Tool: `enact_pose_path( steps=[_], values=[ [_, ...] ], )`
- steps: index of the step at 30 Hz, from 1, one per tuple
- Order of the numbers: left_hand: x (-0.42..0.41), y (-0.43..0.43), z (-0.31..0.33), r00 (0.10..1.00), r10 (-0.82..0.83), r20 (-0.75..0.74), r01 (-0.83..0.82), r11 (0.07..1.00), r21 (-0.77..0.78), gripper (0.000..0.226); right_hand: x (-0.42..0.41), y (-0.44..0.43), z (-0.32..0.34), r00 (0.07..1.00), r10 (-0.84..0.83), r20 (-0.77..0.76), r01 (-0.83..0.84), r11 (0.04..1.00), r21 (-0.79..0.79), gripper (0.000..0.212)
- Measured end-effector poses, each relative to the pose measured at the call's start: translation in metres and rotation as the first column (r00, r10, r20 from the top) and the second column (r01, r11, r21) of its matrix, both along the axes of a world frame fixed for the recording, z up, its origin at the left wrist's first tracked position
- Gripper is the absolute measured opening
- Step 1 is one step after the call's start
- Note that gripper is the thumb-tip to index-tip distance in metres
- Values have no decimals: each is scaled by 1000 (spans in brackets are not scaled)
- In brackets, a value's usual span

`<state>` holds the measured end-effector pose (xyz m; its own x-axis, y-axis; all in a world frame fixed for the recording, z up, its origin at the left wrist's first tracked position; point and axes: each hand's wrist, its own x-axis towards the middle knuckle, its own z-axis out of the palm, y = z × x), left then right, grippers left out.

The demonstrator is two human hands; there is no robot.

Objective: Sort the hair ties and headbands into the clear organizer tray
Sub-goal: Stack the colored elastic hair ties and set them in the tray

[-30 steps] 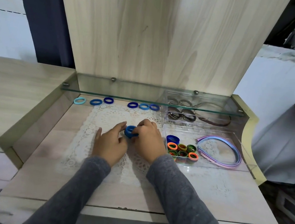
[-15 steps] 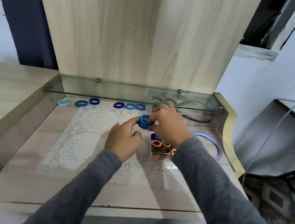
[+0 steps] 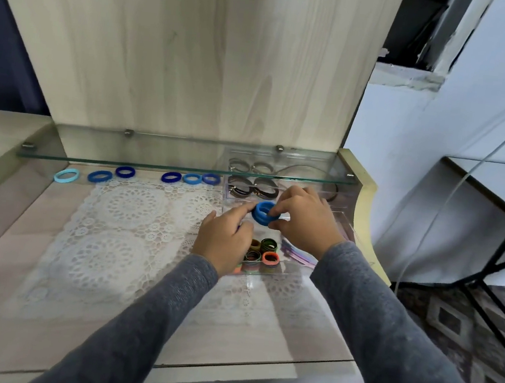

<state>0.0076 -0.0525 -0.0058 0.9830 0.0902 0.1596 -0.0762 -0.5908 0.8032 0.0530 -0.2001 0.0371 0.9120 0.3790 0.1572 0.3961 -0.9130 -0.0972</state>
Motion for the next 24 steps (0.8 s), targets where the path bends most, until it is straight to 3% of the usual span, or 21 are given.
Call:
enact_pose_path(
  steps=[12, 17, 24],
  values=[
    [20, 36, -35, 970, -228, 86, 197, 943, 267, 53, 21, -9, -22, 988, 19, -152, -23, 999, -26, 25],
    [21, 40, -44, 970, -204, 133, 173, 962, 211, 51, 25, -6, -21, 980, 33, -198, -54, 993, -102, 25],
    [20, 41, -48, 962, -238, 134, 198, 945, 260, 56, 23, -1, -12, 964, 35, -265, -83, 981, -172, 40]
  ],
)
